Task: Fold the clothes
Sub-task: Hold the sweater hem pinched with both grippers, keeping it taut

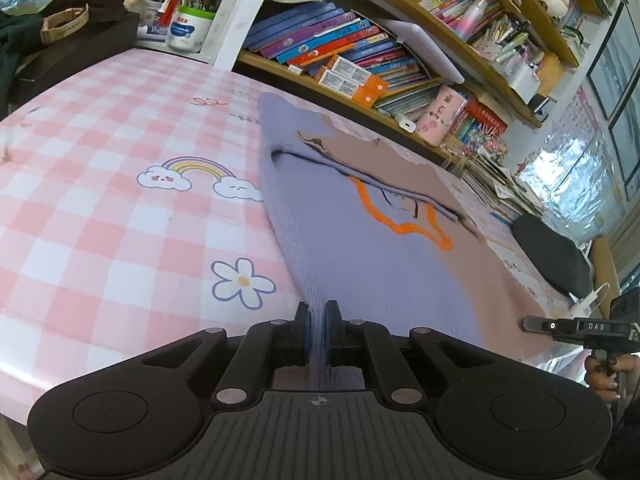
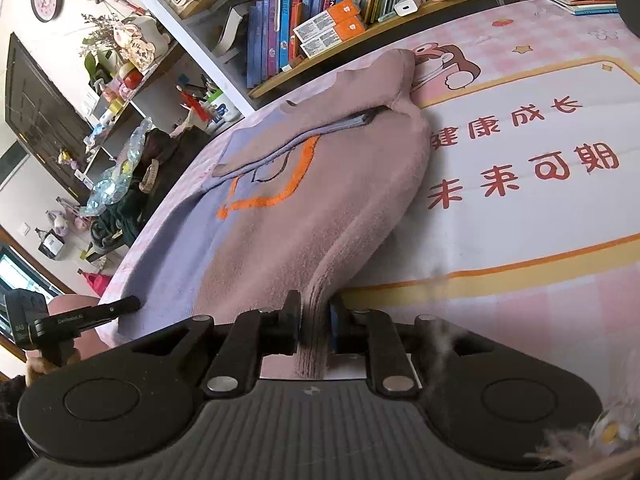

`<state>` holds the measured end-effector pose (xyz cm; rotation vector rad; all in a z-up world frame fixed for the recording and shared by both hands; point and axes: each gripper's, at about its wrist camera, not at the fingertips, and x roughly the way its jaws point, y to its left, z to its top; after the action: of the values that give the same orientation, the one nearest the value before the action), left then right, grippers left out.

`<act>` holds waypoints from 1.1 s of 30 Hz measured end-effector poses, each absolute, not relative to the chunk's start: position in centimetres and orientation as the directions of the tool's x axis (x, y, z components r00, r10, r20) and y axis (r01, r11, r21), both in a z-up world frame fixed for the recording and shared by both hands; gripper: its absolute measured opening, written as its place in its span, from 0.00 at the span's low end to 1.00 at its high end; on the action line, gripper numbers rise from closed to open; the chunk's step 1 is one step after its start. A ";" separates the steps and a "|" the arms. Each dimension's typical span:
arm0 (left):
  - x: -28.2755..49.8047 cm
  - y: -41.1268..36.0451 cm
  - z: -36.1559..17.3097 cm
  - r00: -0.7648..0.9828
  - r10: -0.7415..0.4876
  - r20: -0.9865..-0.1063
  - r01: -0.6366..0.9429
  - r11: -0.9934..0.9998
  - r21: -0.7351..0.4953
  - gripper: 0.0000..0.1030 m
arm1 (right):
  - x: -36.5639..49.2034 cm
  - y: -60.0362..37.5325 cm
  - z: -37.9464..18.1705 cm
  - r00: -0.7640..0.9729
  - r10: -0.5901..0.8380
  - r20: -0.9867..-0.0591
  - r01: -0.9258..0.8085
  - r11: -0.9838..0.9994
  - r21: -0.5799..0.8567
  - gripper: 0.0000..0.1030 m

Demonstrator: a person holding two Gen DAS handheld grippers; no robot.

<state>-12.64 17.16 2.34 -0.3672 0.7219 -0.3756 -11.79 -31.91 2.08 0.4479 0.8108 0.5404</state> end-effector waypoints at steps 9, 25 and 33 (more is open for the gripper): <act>-12.8 16.8 2.3 0.685 -0.467 -0.559 0.227 0.866 -0.446 0.13 | -11.8 -31.6 2.1 0.564 0.615 -0.550 -0.291 0.772 0.565 0.16; -12.7 16.5 2.3 0.679 -0.491 -0.546 0.246 0.853 -0.461 0.23 | -11.8 -31.7 2.0 0.563 0.619 -0.547 -0.287 0.768 0.573 0.14; -12.6 16.6 2.2 0.682 -0.494 -0.540 0.242 0.849 -0.470 0.22 | -11.8 -31.8 1.9 0.562 0.621 -0.546 -0.288 0.766 0.574 0.14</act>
<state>-12.65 16.63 2.17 -0.3806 0.7085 -0.4238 -11.75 -31.79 1.95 0.4534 0.8101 0.5576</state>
